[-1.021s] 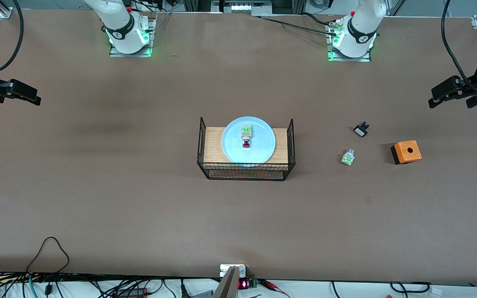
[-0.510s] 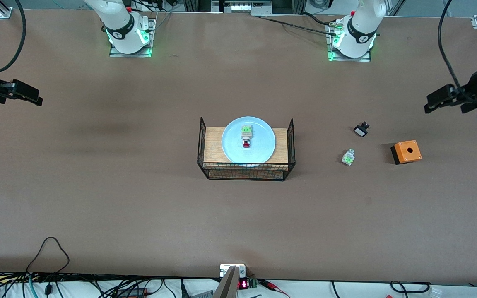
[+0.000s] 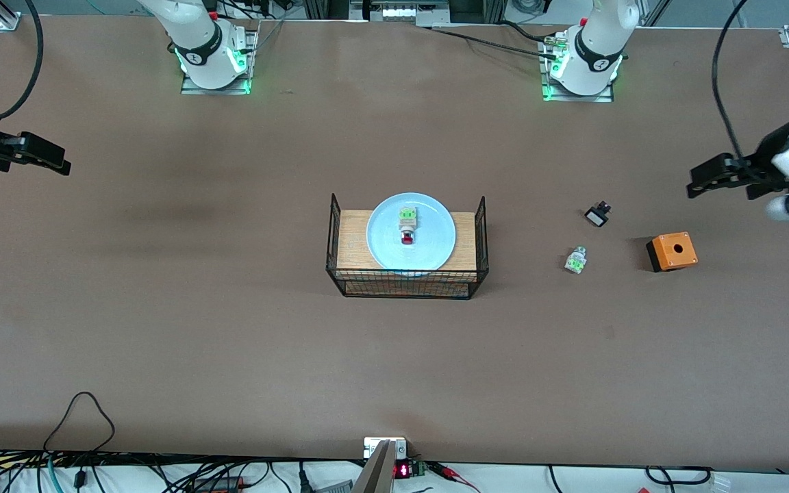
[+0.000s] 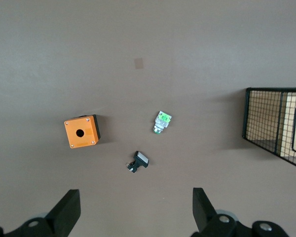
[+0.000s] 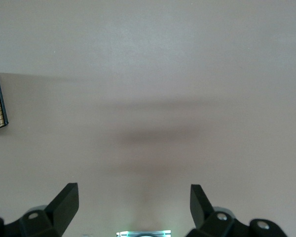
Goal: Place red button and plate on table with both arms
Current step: 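Move the left gripper over the red button on the blue plate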
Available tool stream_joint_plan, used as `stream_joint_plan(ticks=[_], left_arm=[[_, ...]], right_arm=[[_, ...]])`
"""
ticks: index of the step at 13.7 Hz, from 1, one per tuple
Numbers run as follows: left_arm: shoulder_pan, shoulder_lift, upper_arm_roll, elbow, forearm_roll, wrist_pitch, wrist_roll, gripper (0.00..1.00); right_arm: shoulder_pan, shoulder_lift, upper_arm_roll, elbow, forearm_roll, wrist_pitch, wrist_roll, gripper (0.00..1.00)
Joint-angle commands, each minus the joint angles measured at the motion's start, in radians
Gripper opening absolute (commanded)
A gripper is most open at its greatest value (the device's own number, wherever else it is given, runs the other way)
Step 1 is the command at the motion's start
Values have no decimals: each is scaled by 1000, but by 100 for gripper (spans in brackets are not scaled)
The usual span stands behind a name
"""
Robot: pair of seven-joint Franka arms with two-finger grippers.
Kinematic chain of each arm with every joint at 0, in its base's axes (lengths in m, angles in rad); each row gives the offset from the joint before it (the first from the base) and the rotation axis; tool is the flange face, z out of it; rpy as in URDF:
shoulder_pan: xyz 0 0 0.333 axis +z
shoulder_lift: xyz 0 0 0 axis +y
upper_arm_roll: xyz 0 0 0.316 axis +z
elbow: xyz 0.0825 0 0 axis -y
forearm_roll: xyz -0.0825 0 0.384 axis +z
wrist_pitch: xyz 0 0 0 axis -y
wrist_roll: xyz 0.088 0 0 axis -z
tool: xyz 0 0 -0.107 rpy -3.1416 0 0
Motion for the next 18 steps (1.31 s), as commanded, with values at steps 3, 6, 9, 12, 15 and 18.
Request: stream_joint_plan(ticks=[3,6,9,12,15,18], left_arm=[[-85,4,-8,11,1,-9,-14,100],[-85,-31,-17,16,-71,-9,-3,100],[-87,-28,-65,14,-68,-18,0,100],[-91,-21,-114,25,-40,-10,1,100],[-95,-21,-174,37,-42,-12,1,100],[-96,-22,-235,37,-31,-12,-3,100]], right_arm=[[-2,-1,4,8,1,-1,0,100],[-5,-2,2,8,4,-1,6,100],[-5,-2,1,8,2,-1,8,100],[-8,-1,-1,6,2,-1,8,100],[-11,2,-2,6,2,-3,6,100],[-13,4,-4,4,2,-4,9,100]])
